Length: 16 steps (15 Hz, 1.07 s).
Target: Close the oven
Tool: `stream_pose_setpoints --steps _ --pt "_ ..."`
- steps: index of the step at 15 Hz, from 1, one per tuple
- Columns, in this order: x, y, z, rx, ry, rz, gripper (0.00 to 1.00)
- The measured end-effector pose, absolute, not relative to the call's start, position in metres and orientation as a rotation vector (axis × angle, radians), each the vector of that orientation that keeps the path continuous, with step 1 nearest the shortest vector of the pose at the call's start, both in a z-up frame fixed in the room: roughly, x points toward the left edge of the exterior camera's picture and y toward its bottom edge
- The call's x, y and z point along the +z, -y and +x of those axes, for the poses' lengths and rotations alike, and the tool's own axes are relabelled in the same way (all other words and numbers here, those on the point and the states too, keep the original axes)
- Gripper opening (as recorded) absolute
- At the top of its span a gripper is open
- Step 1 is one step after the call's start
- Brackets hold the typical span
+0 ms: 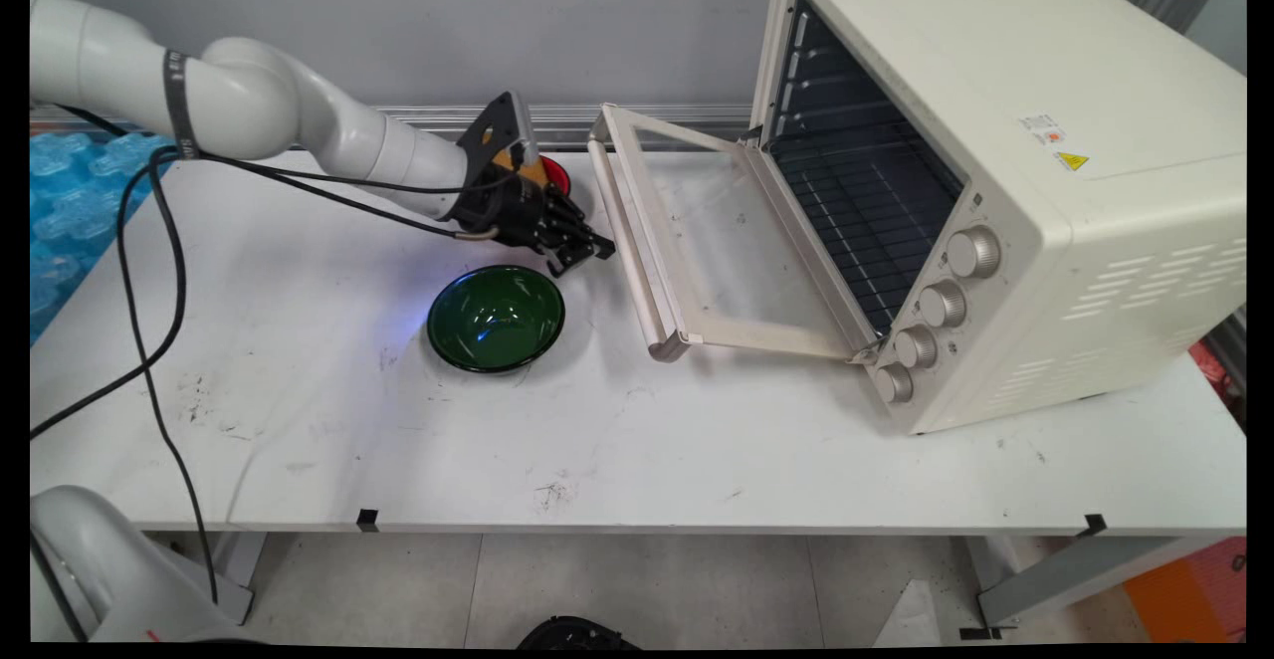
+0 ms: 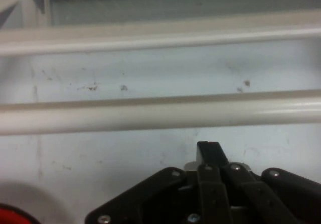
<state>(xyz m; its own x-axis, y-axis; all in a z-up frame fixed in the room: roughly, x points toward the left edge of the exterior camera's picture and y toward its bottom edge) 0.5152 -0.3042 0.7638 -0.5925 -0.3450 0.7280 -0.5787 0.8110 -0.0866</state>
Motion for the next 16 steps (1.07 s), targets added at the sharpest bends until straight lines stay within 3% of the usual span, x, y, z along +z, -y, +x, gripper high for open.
stream_pose_setpoints --steps 16 --pt "0.775 0.324 0.502 0.406 2.199 0.632 0.0"
